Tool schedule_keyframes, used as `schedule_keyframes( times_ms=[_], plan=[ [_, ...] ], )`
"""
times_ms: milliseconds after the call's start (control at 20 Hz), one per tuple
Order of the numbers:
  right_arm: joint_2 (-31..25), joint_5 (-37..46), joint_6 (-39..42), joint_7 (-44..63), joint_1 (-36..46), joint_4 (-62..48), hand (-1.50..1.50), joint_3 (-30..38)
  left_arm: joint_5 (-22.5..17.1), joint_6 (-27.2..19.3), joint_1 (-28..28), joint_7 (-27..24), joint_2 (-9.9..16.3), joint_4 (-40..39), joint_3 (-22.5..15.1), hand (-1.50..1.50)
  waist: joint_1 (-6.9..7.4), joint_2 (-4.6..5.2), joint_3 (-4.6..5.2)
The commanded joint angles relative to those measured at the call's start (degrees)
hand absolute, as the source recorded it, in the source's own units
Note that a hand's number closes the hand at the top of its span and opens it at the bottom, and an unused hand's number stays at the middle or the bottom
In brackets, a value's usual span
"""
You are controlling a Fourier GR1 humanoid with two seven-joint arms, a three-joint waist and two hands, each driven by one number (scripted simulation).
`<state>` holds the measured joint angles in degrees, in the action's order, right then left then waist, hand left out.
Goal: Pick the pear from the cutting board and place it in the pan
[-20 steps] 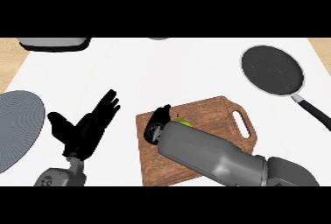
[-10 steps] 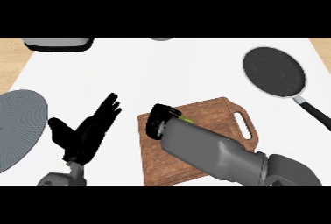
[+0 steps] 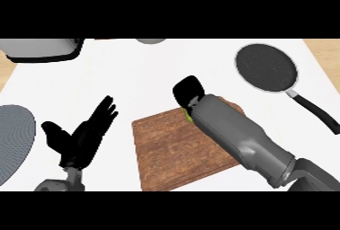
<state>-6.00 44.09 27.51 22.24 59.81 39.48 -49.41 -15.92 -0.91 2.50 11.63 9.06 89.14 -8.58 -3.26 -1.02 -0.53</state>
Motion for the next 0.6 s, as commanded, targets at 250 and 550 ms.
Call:
schedule_keyframes(
  times_ms=[250,550],
  plan=[
    [-2.3,1.3,-35.0,28.4,1.3,3.0,1.5,18.2,-0.4,-0.2,0.2,0.7,1.0,0.4,1.5,0.0,0.1,-0.06,0.33],
    [0.1,7.0,-54.0,38.2,-1.2,10.4,1.5,21.2,-0.1,0.7,-1.1,-0.1,-0.6,0.2,-0.7,0.0,1.71,0.5,0.46]
  ],
)
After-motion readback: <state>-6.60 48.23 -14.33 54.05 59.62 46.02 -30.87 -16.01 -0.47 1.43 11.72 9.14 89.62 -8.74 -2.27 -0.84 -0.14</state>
